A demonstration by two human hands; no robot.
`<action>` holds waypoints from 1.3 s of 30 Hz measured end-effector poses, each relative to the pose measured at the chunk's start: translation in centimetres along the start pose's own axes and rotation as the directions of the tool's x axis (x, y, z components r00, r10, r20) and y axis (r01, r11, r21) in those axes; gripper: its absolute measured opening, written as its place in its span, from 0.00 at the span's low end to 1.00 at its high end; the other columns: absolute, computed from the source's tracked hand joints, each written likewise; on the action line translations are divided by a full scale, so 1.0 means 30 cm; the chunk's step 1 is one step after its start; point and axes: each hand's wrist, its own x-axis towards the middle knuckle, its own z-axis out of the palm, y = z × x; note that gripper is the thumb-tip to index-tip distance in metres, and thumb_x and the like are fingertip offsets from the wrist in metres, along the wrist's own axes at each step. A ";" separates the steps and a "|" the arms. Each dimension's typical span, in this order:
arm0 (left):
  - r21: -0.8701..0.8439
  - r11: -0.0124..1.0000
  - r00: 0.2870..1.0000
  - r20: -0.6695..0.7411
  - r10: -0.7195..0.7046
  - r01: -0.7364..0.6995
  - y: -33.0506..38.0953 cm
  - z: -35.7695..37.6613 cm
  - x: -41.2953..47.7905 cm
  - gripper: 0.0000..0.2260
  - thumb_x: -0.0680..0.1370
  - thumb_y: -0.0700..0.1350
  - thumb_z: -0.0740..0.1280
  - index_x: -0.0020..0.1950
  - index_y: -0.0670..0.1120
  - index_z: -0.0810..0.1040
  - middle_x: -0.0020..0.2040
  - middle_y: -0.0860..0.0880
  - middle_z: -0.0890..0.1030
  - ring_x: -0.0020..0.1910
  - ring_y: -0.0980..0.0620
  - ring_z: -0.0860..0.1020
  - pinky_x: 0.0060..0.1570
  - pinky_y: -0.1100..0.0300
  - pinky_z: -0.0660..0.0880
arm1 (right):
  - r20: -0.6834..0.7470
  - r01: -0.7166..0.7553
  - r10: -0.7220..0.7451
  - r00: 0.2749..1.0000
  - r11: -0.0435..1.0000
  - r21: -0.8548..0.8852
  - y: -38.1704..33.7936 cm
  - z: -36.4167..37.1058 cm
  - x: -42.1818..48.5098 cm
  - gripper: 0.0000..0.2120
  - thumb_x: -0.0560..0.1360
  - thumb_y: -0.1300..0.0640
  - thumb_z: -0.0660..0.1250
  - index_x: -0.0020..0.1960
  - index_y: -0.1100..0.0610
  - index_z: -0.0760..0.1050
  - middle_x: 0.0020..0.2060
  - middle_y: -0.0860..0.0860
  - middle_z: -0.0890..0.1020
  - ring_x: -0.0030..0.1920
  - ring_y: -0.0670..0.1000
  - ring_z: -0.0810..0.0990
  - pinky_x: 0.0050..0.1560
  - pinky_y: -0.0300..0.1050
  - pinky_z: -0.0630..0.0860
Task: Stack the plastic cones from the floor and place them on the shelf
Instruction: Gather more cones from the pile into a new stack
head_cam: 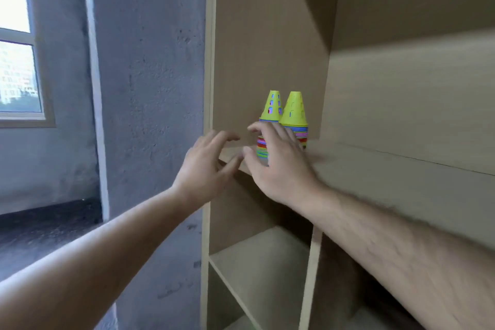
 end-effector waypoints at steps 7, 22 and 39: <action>0.175 0.971 0.987 -0.048 -0.155 0.161 -0.187 -0.249 -0.655 0.14 0.80 0.52 0.67 0.65 0.53 0.76 0.61 0.56 0.78 0.60 0.52 0.77 0.60 0.50 0.74 | 0.085 0.021 -0.053 0.995 0.939 0.342 -0.365 0.380 -0.428 0.14 0.81 0.51 0.59 0.64 0.53 0.75 0.59 0.47 0.78 0.61 0.50 0.75 0.63 0.47 0.70; 0.442 0.559 0.469 0.305 -0.829 0.702 -0.130 -0.019 -2.086 0.14 0.77 0.53 0.64 0.58 0.47 0.79 0.55 0.48 0.80 0.51 0.42 0.79 0.49 0.47 0.78 | 0.939 -0.306 -0.017 0.344 0.943 0.129 -0.489 0.695 -1.887 0.23 0.78 0.46 0.50 0.62 0.55 0.75 0.56 0.52 0.78 0.57 0.57 0.74 0.60 0.56 0.72; 0.568 0.590 0.094 0.670 -0.736 0.574 -0.103 0.064 -2.354 0.23 0.73 0.39 0.66 0.69 0.42 0.71 0.66 0.45 0.72 0.65 0.44 0.72 0.64 0.48 0.73 | 0.943 0.166 -0.330 -0.029 0.929 0.330 -0.348 0.773 -2.012 0.15 0.74 0.46 0.67 0.58 0.48 0.73 0.57 0.46 0.75 0.61 0.52 0.68 0.64 0.50 0.65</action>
